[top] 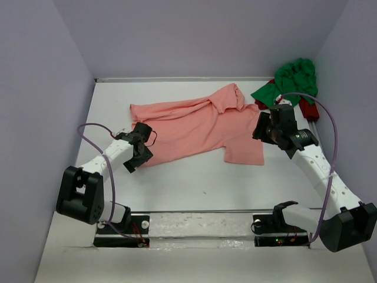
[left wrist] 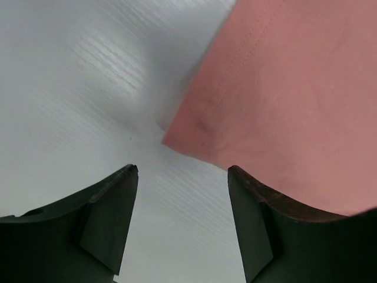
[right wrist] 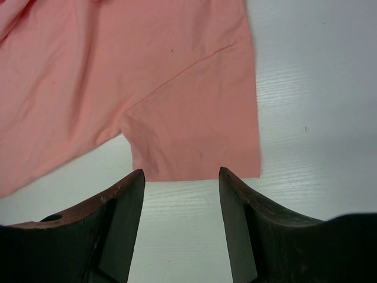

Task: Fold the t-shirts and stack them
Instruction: Flatten out the tshirt

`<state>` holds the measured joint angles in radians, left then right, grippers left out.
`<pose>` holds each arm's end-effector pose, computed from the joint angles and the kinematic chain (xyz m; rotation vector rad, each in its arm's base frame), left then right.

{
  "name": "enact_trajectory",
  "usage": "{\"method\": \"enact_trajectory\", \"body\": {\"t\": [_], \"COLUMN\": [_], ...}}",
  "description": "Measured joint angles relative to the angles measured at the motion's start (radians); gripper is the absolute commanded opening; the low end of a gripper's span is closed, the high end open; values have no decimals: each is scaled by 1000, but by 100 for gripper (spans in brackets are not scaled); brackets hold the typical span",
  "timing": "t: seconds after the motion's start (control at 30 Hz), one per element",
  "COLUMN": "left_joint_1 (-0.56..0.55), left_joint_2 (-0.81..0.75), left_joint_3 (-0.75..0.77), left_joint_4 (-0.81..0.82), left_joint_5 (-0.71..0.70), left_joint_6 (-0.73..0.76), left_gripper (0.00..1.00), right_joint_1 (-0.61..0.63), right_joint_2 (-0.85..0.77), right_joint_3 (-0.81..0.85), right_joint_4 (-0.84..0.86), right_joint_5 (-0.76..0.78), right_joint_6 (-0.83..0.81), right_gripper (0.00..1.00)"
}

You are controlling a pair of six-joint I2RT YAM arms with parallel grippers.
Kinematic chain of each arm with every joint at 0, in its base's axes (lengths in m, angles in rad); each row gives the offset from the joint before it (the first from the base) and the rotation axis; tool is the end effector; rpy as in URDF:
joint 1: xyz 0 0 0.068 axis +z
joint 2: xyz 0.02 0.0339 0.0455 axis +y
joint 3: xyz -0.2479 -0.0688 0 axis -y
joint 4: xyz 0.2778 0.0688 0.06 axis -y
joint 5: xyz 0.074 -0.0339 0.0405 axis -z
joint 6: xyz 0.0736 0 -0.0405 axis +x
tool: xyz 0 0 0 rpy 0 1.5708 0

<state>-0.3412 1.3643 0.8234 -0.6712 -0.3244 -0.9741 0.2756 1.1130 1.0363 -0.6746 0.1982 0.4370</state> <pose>0.2799 -0.0745 0.1299 -0.9036 2.5057 0.0498 0.2915 0.0674 0.2746 0.2851 2.2900 0.1345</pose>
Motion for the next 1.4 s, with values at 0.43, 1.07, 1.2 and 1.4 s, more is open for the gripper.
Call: {"method": "enact_trajectory", "body": {"t": [0.43,1.07,1.2,1.4], "left_joint_1": [16,42,42,42], "left_joint_2": [67,109,92,88], "left_joint_3": [0,-6,-10,-49], "left_joint_4": [34,75,72,93], "left_joint_5": [11,50,54,74], "left_joint_6": [2,32,31,31], "left_gripper": [41,55,55,42], "right_joint_1": [0,0,0,0], "right_joint_2": [-10,-9,-9,-9], "right_joint_3": [35,35,35,37], "right_joint_4": [-23,-32,-32,-36], "right_joint_5": [0,0,-7,-20], "right_joint_6": [-14,-15,-14,-14], "right_gripper": [59,59,59,59]}}
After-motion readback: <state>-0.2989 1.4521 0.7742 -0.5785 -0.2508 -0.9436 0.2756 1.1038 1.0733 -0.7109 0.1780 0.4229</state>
